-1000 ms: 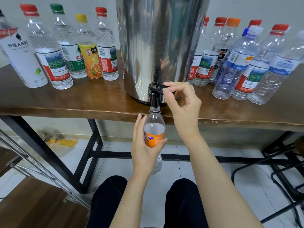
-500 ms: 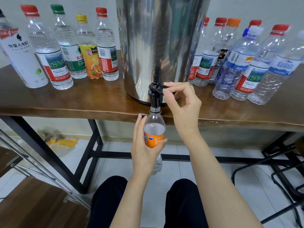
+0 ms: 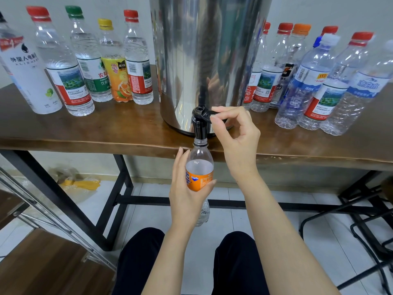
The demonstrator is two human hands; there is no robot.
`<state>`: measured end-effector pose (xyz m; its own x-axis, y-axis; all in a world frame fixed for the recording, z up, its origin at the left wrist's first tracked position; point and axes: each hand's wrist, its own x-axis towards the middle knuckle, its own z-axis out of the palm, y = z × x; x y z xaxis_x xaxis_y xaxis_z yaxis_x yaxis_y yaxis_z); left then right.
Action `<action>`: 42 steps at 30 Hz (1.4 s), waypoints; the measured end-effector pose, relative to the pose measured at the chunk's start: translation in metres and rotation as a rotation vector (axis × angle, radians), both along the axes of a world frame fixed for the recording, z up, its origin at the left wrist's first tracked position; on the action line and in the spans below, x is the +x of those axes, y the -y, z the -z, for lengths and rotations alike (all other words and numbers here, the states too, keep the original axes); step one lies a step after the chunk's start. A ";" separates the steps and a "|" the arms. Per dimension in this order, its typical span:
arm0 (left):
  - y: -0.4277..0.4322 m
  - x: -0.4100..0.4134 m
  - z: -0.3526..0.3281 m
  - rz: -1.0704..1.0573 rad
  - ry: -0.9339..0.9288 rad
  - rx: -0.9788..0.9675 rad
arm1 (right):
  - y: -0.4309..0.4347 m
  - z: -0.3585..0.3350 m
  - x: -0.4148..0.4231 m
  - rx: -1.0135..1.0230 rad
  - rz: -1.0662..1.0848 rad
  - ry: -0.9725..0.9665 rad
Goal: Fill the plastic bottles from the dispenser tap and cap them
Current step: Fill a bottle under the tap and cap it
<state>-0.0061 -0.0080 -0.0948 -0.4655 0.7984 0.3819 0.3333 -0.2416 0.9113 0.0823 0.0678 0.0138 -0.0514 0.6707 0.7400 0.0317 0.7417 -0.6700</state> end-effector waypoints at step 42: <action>0.000 -0.001 -0.001 0.003 -0.007 -0.006 | 0.001 -0.002 0.000 -0.009 -0.015 -0.005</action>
